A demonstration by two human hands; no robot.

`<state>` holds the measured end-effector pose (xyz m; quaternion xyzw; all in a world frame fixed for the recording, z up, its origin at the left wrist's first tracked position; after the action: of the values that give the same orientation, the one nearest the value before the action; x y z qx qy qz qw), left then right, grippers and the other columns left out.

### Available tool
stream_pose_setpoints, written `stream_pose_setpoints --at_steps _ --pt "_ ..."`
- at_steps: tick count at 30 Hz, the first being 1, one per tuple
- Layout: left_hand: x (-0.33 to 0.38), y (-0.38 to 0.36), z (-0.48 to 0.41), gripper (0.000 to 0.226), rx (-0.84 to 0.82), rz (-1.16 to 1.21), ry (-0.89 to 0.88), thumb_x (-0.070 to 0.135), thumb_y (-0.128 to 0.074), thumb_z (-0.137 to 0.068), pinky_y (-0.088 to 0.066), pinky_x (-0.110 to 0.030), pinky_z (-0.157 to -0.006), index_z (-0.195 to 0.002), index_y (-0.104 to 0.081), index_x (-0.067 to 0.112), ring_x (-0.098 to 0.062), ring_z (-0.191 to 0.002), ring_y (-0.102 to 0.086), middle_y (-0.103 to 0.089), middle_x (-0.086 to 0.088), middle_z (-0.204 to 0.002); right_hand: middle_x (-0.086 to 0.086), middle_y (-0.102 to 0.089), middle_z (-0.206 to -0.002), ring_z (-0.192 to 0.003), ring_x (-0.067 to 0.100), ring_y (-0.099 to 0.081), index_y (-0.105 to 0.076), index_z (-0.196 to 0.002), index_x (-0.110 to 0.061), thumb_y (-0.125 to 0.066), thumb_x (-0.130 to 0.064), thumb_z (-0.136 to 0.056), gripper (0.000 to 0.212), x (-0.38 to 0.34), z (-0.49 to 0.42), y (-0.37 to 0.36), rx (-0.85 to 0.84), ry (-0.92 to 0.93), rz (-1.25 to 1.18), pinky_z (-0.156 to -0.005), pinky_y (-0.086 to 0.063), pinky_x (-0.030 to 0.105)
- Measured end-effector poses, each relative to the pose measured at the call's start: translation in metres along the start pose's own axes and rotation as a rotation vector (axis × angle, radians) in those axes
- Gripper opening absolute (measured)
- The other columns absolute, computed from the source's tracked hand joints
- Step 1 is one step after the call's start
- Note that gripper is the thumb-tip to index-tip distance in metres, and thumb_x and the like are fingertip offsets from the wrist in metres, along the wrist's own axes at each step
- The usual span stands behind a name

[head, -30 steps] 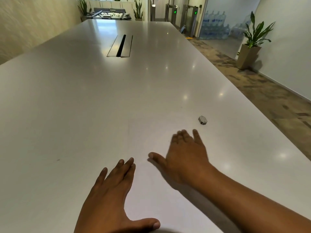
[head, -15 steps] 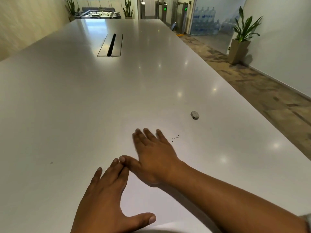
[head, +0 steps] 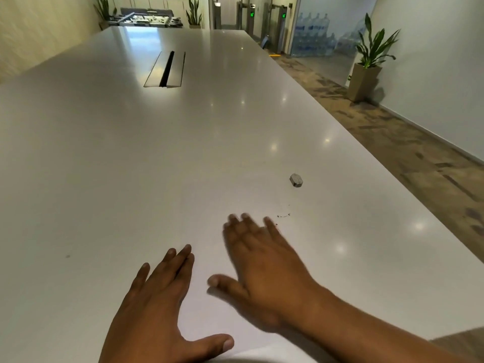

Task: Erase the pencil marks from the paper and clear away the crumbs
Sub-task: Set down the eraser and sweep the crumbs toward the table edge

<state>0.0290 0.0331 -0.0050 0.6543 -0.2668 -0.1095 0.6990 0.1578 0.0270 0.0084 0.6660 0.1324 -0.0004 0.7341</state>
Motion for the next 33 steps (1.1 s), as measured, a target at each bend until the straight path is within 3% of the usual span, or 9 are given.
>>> stream_pose_setpoints --at_steps 2,5,9,13,15,19,24,28,33 --pt "-0.003 -0.009 0.002 0.139 -0.04 0.001 0.007 0.107 -0.034 -0.05 0.005 -0.025 -0.115 -0.157 -0.007 0.021 -0.001 -0.148 0.008 0.005 0.021 -0.161 -0.005 0.011 -0.165 -0.149 0.011 0.019 0.005 -0.157 -0.022 -0.008 -0.08 -0.089 0.091 -0.001 0.001 -0.012 -0.046 0.013 0.013 -0.122 0.01 0.042" --pt "-0.009 -0.018 0.003 0.131 -0.133 0.03 0.036 0.104 -0.037 -0.056 -0.012 -0.025 -0.11 -0.145 -0.049 0.008 -0.009 -0.141 -0.027 -0.037 0.004 -0.156 -0.005 0.012 -0.164 -0.15 0.011 0.017 0.006 -0.157 -0.021 -0.006 -0.08 -0.087 0.092 0.04 0.006 -0.01 -0.029 -0.123 0.04 -0.122 0.009 0.041" --pt "-0.01 -0.022 0.005 0.127 -0.135 0.03 0.035 0.103 -0.037 -0.058 -0.015 -0.026 -0.109 -0.14 -0.054 0.007 -0.011 -0.136 -0.034 -0.044 0.001 -0.152 0.0 0.004 -0.166 -0.152 0.014 0.008 0.0 -0.158 -0.017 0.012 -0.082 -0.076 0.105 0.101 0.021 0.009 0.028 -0.281 0.082 -0.123 0.004 0.039" --pt "-0.01 -0.017 0.008 0.126 -0.116 0.027 0.057 0.103 -0.038 -0.058 -0.015 -0.026 -0.109 -0.141 -0.053 0.009 -0.01 -0.137 -0.033 -0.044 0.002 -0.152 -0.004 0.009 -0.165 -0.15 0.011 0.016 0.0 -0.158 -0.022 0.007 -0.082 -0.08 0.099 0.075 0.041 0.017 -0.026 -0.104 0.047 -0.124 0.004 0.038" --pt "-0.01 -0.014 0.01 0.129 -0.117 0.058 0.063 0.104 -0.037 -0.056 -0.011 -0.026 -0.112 -0.147 -0.046 0.013 -0.007 -0.141 -0.026 -0.035 0.007 -0.157 -0.008 0.009 -0.165 -0.15 0.009 0.017 0.0 -0.158 -0.027 -0.012 -0.076 -0.091 0.083 0.037 0.053 0.005 -0.108 0.088 0.034 -0.124 0.001 0.039" --pt "-0.003 -0.004 0.008 0.136 -0.016 0.093 0.025 0.11 -0.027 -0.043 0.016 -0.026 -0.116 -0.148 0.018 0.036 0.004 -0.142 0.025 0.028 0.028 -0.152 -0.004 -0.031 -0.159 -0.147 0.019 -0.027 -0.032 -0.153 -0.022 -0.021 -0.071 -0.096 0.077 -0.002 0.062 -0.026 -0.142 0.314 0.2 -0.115 -0.029 0.051" --pt "-0.011 -0.014 0.009 0.127 -0.107 0.047 0.069 0.103 -0.038 -0.057 -0.012 -0.025 -0.111 -0.145 -0.048 0.011 -0.013 -0.14 -0.035 -0.04 0.004 -0.155 -0.006 0.007 -0.164 -0.152 0.016 0.01 -0.002 -0.158 -0.022 -0.003 -0.077 -0.087 0.09 0.061 0.043 0.003 -0.035 -0.072 0.119 -0.123 0.005 0.038" --pt "-0.01 -0.02 0.01 0.127 -0.146 0.023 0.054 0.102 -0.038 -0.058 -0.013 -0.027 -0.111 -0.144 -0.05 0.009 -0.01 -0.138 -0.031 -0.041 0.002 -0.154 -0.008 0.009 -0.165 -0.15 0.01 0.017 0.001 -0.158 -0.023 0.005 -0.078 -0.082 0.093 0.079 0.048 0.02 -0.029 -0.156 0.131 -0.122 0.008 0.035" --pt "-0.012 -0.019 0.009 0.125 -0.122 0.004 0.068 0.102 -0.037 -0.059 -0.017 -0.026 -0.106 -0.141 -0.052 0.009 -0.015 -0.135 -0.038 -0.046 0.0 -0.15 -0.007 -0.002 -0.165 -0.152 0.015 0.006 -0.009 -0.158 -0.026 -0.015 -0.078 -0.092 0.084 0.011 0.05 -0.003 -0.086 0.098 0.069 -0.124 -0.002 0.043"
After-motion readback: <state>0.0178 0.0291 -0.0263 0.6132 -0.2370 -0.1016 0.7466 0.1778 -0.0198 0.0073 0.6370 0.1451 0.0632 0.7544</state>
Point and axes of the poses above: each hand's wrist, its own z-axis away from the middle knuckle, its own y-axis out of the back of the hand, x = y × z, the point moved 10 cm from there along -z, towards the middle knuckle
